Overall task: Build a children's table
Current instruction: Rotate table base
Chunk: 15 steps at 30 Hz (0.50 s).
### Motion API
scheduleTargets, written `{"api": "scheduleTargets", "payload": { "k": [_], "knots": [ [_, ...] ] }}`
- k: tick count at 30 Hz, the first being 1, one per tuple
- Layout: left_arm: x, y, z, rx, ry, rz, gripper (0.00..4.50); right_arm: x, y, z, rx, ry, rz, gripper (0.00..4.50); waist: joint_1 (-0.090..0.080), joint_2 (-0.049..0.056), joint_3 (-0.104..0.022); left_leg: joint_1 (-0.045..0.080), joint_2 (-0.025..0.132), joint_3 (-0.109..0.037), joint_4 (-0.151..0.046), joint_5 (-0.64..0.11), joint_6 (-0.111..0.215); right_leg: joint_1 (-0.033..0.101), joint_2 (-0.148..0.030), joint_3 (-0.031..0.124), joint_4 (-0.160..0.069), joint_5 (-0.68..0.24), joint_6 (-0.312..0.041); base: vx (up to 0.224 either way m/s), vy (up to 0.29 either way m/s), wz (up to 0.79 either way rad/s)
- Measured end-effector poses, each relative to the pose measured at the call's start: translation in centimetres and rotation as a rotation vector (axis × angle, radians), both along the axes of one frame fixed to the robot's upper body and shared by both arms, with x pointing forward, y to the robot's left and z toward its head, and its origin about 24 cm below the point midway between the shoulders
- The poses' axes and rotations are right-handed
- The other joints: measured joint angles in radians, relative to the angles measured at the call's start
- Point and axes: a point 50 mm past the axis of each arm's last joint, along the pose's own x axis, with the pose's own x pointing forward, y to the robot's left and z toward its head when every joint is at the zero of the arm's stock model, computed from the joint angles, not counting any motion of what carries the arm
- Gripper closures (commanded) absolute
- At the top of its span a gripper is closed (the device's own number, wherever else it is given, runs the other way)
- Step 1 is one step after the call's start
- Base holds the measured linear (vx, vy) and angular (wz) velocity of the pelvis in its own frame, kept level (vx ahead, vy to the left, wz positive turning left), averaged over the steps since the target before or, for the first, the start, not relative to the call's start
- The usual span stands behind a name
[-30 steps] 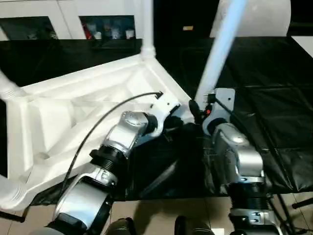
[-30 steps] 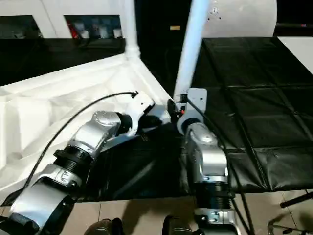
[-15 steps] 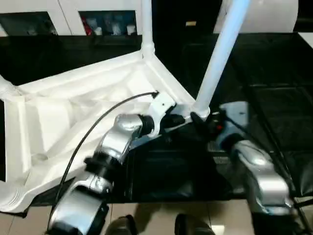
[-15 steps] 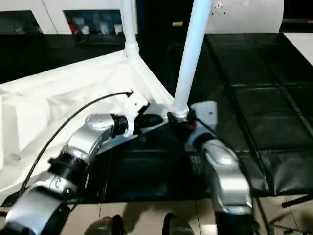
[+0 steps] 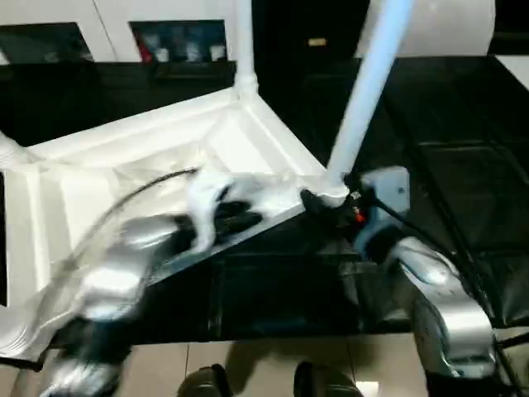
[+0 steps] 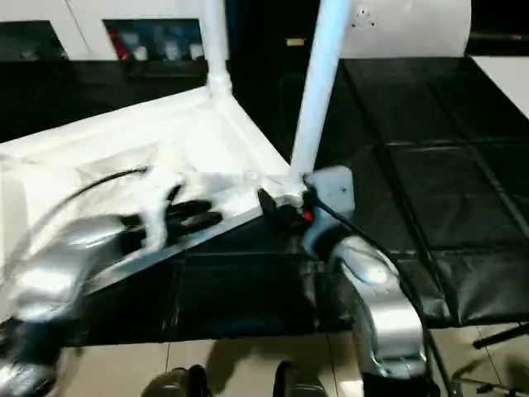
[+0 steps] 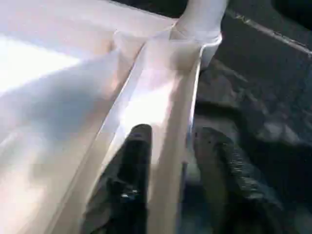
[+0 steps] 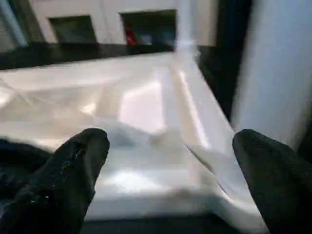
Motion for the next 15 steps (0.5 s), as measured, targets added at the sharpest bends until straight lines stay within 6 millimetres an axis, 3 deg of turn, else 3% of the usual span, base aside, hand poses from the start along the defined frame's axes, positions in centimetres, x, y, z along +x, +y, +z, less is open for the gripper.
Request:
{"api": "scheduleTargets", "payload": {
  "k": [2,6,7,11,15],
  "knots": [
    [-0.7,0.2,0.7,0.0,0.005,-0.015,2.49,0.4,0.5,0.2,0.008,0.006,0.018,0.0,0.008,0.0,0.0,0.0,-0.001,0.0,0.0,0.0,0.0,0.001,-0.001,0.0,0.0,0.0,0.0,0.0,0.0,0.0],
    [-3.8,0.9,2.1,-0.006,0.067,-0.09,2.3,2.2,2.0,-0.7,-0.007,0.088,0.052,0.0,-0.001,-0.005,-0.001,0.0,-0.001,0.001,0.001,-0.001,-0.001,0.001,-0.001,0.001,0.001,0.0,0.0,0.0,0.0,0.0],
    [-4.6,0.9,2.2,-0.011,0.087,-0.108,2.04,2.7,2.4,-1.1,-0.008,0.114,0.053,0.0,0.0,-0.005,-0.001,0.0,-0.001,0.001,0.001,-0.001,-0.002,0.001,-0.001,0.001,0.001,0.0,0.0,0.0,0.0,0.0],
    [-6.4,0.8,1.4,0.035,0.166,-0.163,1.86,4.7,4.1,-1.7,-0.014,0.173,0.032,0.0,-0.005,-0.005,-0.001,0.002,0.0,0.001,0.002,0.001,-0.006,0.0,0.0,0.001,0.005,0.001,-0.001,0.0,0.0,0.0],
    [-7.0,0.4,0.1,0.095,0.223,-0.137,1.57,6.6,4.7,-1.9,-0.052,0.173,-0.068,0.0,0.002,-0.006,-0.002,0.003,0.0,0.0,0.003,0.003,-0.009,0.001,0.0,0.001,0.009,0.0,0.0,0.0,0.0,0.0]
  ]
}}
